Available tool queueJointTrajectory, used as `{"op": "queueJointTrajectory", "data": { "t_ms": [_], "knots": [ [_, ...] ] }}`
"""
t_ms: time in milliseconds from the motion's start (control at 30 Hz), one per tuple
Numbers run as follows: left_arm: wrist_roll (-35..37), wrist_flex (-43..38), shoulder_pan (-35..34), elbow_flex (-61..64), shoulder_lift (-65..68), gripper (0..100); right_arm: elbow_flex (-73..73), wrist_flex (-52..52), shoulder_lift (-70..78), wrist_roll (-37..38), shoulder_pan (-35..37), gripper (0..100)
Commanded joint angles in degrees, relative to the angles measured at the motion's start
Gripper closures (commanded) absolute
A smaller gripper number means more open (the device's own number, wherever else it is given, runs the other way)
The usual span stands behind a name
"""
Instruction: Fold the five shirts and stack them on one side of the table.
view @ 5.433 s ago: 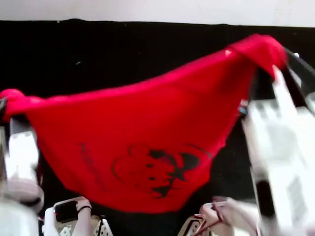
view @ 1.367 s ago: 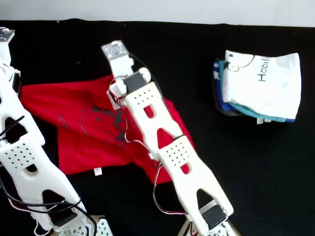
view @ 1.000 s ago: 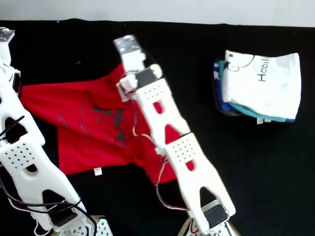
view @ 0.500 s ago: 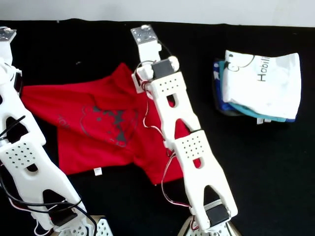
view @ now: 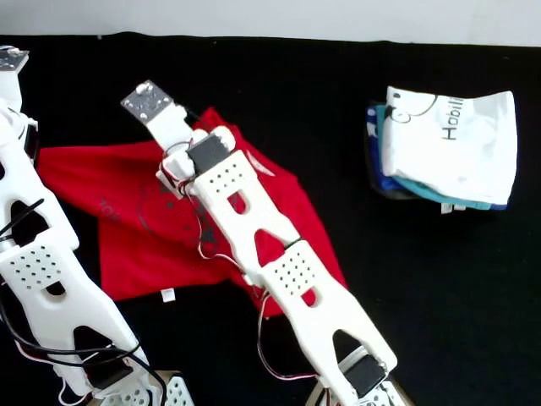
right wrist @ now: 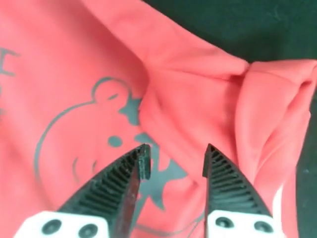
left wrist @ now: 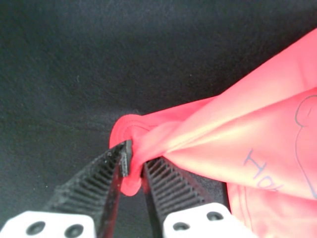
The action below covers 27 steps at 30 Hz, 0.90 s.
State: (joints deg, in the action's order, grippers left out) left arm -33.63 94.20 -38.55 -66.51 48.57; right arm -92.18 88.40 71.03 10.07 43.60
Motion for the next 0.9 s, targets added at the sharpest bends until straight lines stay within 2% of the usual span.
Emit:
{"op": "queueJointTrajectory", "data": {
  "t_ms": [0, 267, 667, 867],
  "knots": [
    [-0.3, 0.6, 0.7, -2.2, -0.6, 99, 1.2, -4.4, -0.6, 0.6, -3.6, 82.0],
    [-0.3, 0.6, 1.5, -2.2, -0.6, 99, 4.4, -6.7, 1.4, 0.8, -7.7, 81.8],
    [-0.3, 0.6, 2.3, -2.2, -0.6, 99, 5.5, -6.7, 2.6, 0.9, -9.6, 81.8],
    [-0.3, 0.6, 2.3, -2.2, -0.6, 99, 0.8, -1.2, -1.5, 0.5, -8.7, 81.8]
  ]
}}
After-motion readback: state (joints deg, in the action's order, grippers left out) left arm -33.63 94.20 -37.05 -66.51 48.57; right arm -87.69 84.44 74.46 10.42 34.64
